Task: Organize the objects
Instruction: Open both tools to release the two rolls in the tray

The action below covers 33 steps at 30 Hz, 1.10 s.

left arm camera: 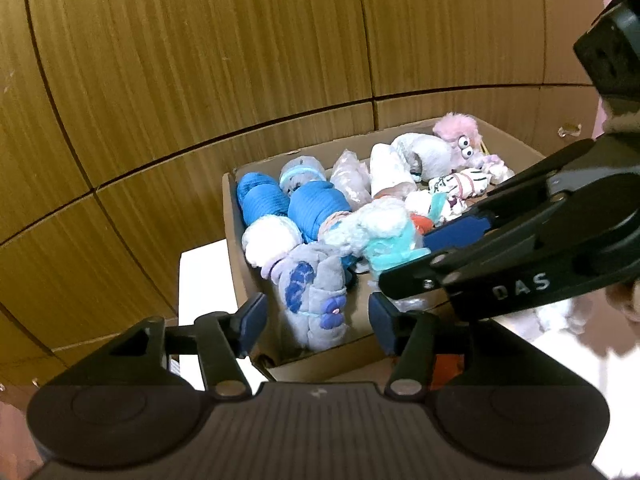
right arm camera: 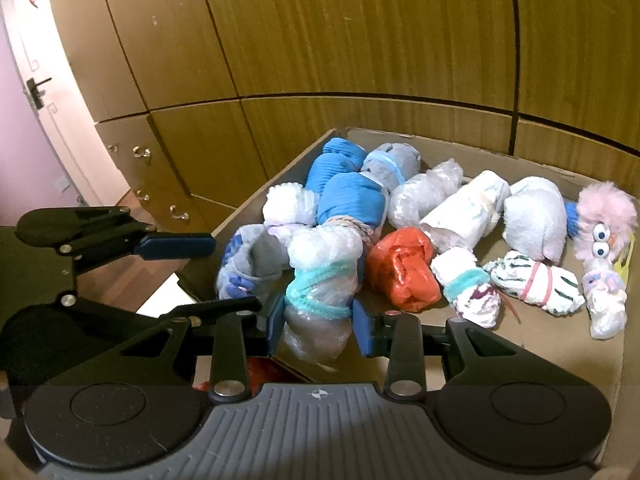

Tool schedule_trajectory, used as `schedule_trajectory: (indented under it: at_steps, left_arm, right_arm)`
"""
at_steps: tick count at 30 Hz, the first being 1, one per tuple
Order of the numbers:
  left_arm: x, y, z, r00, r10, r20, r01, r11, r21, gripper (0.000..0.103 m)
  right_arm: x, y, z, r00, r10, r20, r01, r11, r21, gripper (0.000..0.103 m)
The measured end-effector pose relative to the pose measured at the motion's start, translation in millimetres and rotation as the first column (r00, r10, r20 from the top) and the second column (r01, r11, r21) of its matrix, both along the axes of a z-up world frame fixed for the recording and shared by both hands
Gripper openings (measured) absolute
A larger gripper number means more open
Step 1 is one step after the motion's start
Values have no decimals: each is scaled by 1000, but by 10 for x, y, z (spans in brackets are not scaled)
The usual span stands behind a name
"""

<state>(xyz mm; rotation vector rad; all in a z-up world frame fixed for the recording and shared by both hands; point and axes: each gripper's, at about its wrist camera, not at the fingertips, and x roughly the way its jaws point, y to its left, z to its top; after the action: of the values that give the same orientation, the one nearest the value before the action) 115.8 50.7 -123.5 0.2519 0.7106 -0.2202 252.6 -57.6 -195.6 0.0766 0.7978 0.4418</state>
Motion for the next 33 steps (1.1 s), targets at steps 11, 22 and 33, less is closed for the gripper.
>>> schedule_trajectory:
  at_steps: [11,22,33]
  left_arm:
    - [-92,90,85,998,55,-20,-56,997,-49,70]
    - [-87,55,170,993,104,-53,-107,993,-52,82]
    - [-37,-27,255,988,126,-85,-132,989,-68,89]
  right_arm:
    - [26,96,78,1000,22,-12,-23,998,-57,52]
    - [-148,35,266,1000,-6,19,7,998,-69,67]
    - [-259,-137,391,994,-107,36,110,990,-89,76]
